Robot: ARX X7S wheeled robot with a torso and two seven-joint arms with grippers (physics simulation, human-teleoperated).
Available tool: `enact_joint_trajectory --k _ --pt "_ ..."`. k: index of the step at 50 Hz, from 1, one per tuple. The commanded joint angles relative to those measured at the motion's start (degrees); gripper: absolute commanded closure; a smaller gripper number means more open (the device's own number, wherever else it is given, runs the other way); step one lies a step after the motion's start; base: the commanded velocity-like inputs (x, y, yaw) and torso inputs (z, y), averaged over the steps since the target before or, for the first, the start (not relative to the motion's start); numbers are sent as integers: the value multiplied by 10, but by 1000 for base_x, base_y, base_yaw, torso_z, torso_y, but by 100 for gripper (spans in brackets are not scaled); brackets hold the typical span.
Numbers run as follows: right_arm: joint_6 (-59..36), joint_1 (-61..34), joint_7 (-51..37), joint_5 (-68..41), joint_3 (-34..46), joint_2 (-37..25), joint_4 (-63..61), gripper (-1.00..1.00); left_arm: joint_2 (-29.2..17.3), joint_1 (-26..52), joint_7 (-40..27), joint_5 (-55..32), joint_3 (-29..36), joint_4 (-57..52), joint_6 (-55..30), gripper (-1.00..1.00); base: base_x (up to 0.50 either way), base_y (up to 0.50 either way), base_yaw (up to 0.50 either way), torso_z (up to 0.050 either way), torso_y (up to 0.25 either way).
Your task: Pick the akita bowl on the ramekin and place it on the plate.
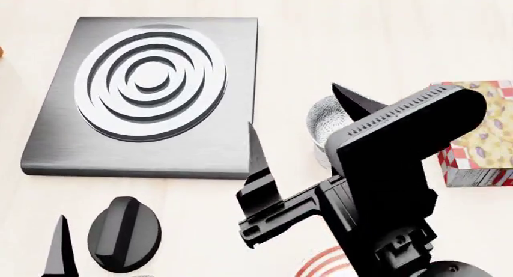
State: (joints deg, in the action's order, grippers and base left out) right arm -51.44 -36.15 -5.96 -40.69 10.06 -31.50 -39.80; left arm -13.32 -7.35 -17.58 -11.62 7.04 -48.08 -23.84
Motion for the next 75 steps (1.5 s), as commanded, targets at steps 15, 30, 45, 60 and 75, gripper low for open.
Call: enact_joint_trajectory --k 15,30,45,60,75 --pt "-78 -326 233 79 268 -25 306 -100 -9 0 -5 -7 9 14 15 -100 0 0 0 0 0" --pt "-71 -398 301 145 383 1 418 -100 -15 2 -12 -16 9 18 18 -100 0 0 0 0 0" --pt "-74 -393 319 144 405 3 426 -100 -22 2 -19 -20 13 20 21 -100 0 0 0 0 0" --pt "-65 -388 313 170 434 9 473 -100 -27 6 -25 -23 17 26 22 -100 0 0 0 0 0" --pt "-47 -397 319 194 458 16 525 -100 -31 7 -32 -28 19 25 22 -100 0 0 0 0 0"
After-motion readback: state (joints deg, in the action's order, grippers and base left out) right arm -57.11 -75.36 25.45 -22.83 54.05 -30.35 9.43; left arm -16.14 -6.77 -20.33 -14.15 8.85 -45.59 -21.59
